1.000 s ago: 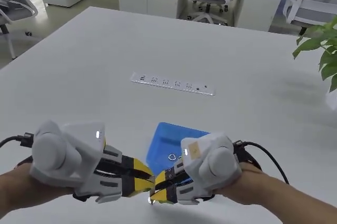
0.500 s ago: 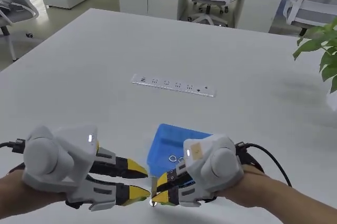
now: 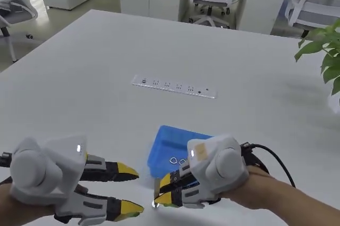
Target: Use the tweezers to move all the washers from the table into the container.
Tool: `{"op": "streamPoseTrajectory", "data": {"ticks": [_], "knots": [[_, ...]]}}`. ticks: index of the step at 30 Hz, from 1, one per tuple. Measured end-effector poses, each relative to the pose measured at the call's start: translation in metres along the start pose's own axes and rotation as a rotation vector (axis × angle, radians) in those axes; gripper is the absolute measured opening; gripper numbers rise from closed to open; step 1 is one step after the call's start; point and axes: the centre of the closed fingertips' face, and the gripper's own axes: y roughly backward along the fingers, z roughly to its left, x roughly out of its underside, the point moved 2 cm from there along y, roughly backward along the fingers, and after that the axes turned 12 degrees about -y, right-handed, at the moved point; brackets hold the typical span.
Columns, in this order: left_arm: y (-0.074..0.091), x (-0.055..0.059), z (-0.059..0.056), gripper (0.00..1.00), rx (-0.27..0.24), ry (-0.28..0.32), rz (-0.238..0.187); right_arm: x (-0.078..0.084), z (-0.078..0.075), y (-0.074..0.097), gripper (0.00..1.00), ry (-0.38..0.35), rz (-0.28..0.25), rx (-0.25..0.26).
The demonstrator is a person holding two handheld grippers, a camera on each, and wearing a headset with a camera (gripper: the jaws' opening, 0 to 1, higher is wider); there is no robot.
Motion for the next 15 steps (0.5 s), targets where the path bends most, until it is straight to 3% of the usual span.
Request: {"op": "streamPoseTrajectory", "data": {"ticks": [2, 6, 15], "knots": [[0.0, 0.003, 0.0, 0.54, -0.009, 0.02, 0.004, -0.002, 0.0, 0.003, 0.08, 0.0, -0.005, 0.001], [0.002, 0.005, 0.001, 0.65, -0.027, 0.034, -0.001, -0.005, -0.001, 0.008, 0.08, 0.004, -0.009, 0.005], [0.004, 0.009, 0.003, 0.82, -0.054, 0.077, -0.01, -0.012, -0.004, 0.021, 0.08, 0.008, -0.021, 0.021]]}}
